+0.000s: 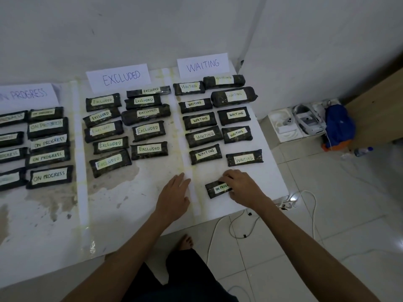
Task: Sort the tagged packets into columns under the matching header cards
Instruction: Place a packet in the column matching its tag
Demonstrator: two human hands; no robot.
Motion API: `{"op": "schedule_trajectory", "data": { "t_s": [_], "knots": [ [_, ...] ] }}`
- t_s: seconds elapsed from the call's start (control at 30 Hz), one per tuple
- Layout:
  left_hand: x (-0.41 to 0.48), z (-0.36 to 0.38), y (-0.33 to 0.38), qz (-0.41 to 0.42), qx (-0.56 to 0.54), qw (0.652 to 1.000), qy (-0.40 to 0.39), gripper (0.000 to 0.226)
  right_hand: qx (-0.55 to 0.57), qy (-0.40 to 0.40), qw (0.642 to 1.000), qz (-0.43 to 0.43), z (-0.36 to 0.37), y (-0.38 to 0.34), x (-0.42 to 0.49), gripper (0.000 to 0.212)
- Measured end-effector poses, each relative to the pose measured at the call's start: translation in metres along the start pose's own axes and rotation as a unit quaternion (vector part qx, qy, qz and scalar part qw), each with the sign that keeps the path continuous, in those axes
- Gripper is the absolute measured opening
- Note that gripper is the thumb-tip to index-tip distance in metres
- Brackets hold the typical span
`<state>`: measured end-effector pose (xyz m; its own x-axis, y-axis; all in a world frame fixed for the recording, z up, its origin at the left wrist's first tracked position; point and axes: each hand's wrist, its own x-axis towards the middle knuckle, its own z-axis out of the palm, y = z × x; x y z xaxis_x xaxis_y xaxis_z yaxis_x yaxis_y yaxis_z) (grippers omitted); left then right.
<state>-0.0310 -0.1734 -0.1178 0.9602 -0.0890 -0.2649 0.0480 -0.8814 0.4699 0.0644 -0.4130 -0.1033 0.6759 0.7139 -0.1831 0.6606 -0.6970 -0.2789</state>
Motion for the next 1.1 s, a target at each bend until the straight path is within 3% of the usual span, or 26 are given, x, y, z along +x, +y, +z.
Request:
{"op": "schedule_trajectory", "data": {
  "t_s": [0.2,0.4,0.87,1.1],
  "knots": [
    [-0.005,0.012,-0.016,0.034,0.064,0.997,0.004,0.056,-0.010,0.013,1.000,0.009,-0.003,-0.009,0.008,0.048],
    [-0.024,-0.005,-0.040,0.020,0.013,0.999,0.042,0.056,0.013,0.018,1.000,0.002,-0.012,-0.051,0.015,0.048],
    [-0.162,-0.087,-0.185,-0.097,0.016,0.988,0.118,0.056,0.017,0.008,0.997,-0.074,-0.003,-0.243,0.103,0.046],
    [-0.218,-0.104,-0.276,-0.144,0.014,0.983,0.111,0.062,0.009,-0.024,0.996,-0.081,0.027,-0.345,0.157,0.043]
  ]
}}
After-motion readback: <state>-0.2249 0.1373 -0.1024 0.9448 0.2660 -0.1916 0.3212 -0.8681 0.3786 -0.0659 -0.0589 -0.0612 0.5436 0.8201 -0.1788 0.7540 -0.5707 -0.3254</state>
